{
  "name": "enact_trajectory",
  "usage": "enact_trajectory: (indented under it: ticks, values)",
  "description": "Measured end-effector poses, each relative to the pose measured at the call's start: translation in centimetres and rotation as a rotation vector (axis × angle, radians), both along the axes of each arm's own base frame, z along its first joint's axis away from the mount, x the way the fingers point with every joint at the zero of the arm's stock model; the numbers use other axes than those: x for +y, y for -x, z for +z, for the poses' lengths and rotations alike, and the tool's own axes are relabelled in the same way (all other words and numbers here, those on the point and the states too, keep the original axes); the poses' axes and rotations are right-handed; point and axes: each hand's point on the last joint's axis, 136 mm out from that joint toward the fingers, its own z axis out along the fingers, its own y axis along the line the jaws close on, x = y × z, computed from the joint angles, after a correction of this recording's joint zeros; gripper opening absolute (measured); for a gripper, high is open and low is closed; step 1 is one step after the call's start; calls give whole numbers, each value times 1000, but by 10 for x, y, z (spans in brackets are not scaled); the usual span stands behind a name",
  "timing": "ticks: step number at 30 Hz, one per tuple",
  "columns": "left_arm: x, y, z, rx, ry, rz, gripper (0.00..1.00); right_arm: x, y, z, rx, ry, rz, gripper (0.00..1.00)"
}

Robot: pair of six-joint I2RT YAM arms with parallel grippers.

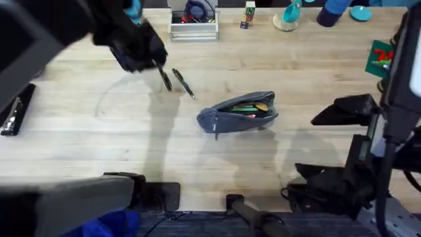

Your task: Unzip the bag, pick up the pens from the table one at a time and place them inside, then zip the bag closed.

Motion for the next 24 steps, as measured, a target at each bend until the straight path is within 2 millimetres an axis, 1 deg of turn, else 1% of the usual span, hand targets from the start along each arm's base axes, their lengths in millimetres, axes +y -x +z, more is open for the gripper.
enact_trajectory:
  ticks: [2,4,6,7,10,16,20,24]
  values:
    - [-6,-3,27,-84,-13,-85,43,0,0,0,0,0,0,997]
    - [-18,-5,52,-162,-30,-197,43,0,0,0,0,0,0,997]
    - [-33,-4,68,-212,-40,-303,43,0,0,0,0,0,0,997]
    - [-43,-4,74,-236,-43,-371,43,0,0,0,0,0,0,996]
    - [-71,-5,85,-296,-40,-533,43,0,0,0,0,0,0,996]
    - [-127,2,102,-431,12,-849,43,0,0,0,0,0,-1,998]
    - [-162,20,110,-497,64,-1061,43,0,0,0,0,0,-1,997]
    - [-188,44,109,-514,94,-1232,43,0,0,0,-1,0,0,997]
